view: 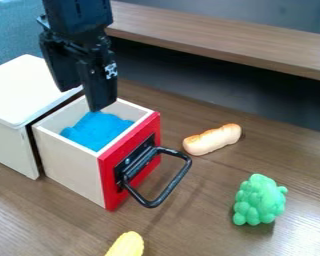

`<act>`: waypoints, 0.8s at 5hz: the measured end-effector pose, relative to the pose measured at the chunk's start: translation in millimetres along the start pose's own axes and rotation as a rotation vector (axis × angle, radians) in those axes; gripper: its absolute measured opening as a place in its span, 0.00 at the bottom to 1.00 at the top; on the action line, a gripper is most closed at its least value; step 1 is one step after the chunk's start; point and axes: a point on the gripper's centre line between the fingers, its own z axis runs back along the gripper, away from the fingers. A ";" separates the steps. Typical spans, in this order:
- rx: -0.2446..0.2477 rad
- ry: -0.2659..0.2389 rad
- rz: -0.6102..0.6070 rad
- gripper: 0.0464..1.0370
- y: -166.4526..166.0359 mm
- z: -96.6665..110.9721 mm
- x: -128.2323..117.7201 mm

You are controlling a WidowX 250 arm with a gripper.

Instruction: Open and close the drawer

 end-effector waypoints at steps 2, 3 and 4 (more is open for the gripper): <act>-0.017 0.033 0.006 0.96 1.3 -13.1 4.0; -0.030 0.037 -0.003 0.96 2.0 -22.4 15.5; -0.041 0.037 -0.030 0.96 -0.5 -28.8 26.7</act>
